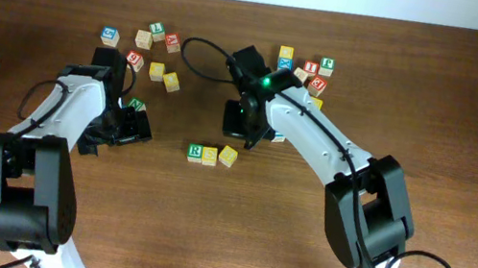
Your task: Spell out RSS
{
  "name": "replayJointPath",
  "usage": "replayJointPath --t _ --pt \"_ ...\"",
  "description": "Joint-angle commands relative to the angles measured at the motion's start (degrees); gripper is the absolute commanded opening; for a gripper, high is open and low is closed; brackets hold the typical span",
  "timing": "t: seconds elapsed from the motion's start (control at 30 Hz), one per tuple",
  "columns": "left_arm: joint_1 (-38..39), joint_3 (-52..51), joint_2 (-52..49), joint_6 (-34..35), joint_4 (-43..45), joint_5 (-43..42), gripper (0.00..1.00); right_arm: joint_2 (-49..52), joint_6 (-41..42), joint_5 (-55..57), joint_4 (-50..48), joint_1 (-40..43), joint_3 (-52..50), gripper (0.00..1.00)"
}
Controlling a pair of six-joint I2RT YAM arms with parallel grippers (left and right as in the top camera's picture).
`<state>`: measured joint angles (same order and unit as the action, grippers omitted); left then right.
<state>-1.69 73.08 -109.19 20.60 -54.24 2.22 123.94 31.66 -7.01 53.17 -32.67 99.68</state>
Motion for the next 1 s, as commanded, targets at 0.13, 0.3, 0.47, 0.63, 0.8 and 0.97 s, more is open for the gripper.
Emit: replayJointPath --t 0.13,0.3,0.47,0.63,0.8,0.97 --pt "-0.13 0.9 -0.74 0.57 -0.09 0.61 0.99 0.33 -0.35 -0.5 -1.16 -2.73 -2.12 0.04" --pt "-0.13 0.9 -0.74 0.57 -0.09 0.61 0.99 0.33 -0.33 0.09 -2.99 -3.72 -4.76 0.04" --pt "-0.13 0.9 -0.74 0.57 -0.09 0.61 0.99 0.33 -0.33 -0.61 -3.23 -3.72 -5.29 0.04" --pt "-0.13 0.9 -0.74 0.57 -0.09 0.63 0.99 0.31 -5.68 -3.8 -4.85 -3.65 -5.07 0.04" --pt "-0.13 0.9 -0.74 0.57 -0.09 0.63 0.99 0.28 -7.48 -5.27 -4.28 -3.61 -4.85 0.04" --pt "-0.13 0.9 -0.74 0.57 -0.09 0.61 0.99 -1.2 -7.43 -5.03 -0.79 -1.95 -2.78 0.04"
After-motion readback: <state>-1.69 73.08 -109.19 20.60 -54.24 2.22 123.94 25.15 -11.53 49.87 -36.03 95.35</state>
